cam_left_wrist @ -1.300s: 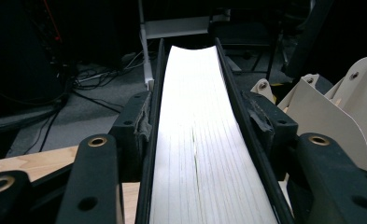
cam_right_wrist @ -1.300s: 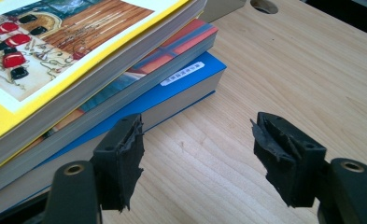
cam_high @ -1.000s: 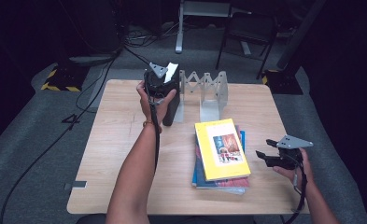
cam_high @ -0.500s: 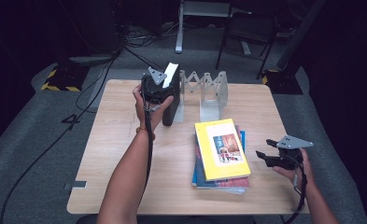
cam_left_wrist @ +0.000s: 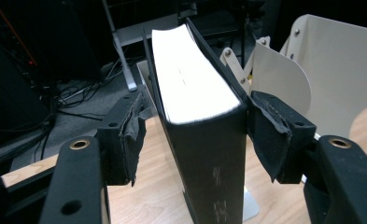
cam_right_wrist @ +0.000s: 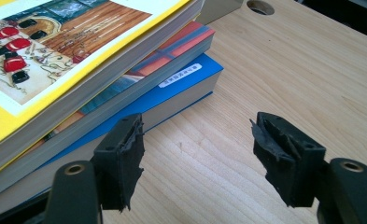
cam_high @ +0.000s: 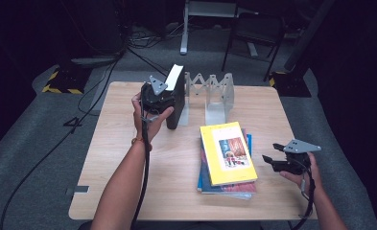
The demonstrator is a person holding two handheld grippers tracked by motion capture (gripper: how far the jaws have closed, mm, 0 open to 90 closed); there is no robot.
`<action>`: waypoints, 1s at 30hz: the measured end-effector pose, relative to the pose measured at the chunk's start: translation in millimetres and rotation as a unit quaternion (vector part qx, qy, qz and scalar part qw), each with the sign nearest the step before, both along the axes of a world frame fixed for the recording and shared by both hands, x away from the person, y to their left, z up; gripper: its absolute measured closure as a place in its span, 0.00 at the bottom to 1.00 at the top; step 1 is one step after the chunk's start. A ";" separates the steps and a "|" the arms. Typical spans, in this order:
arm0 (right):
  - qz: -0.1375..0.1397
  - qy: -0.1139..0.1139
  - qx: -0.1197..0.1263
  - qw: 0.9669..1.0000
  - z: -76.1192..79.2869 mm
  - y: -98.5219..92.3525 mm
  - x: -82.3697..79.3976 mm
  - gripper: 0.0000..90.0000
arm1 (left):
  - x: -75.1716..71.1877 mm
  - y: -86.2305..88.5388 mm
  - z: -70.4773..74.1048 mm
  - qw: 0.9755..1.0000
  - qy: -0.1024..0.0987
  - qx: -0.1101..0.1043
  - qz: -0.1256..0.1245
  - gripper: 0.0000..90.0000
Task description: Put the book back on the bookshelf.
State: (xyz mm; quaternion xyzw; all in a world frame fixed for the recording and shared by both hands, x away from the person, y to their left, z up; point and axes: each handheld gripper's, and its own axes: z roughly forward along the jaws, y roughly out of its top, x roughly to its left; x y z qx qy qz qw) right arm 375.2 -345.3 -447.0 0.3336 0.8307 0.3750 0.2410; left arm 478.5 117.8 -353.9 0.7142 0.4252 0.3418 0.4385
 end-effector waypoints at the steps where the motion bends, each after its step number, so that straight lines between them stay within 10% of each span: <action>1: 0.000 0.000 0.001 1.000 -0.1 0.0 0.0 0.38 | -1.0 0.6 -0.7 1.000 0.002 -0.001 -0.002 0.42; 21: 0.002 0.000 -0.002 1.000 0.0 1.4 -0.9 0.38 | -10.3 17.2 -16.3 0.999 0.021 0.025 0.001 0.43; 30: -0.001 0.002 -0.006 1.000 -0.2 1.6 -0.7 0.38 | -25.7 21.9 -31.1 0.998 0.017 0.040 -0.044 0.42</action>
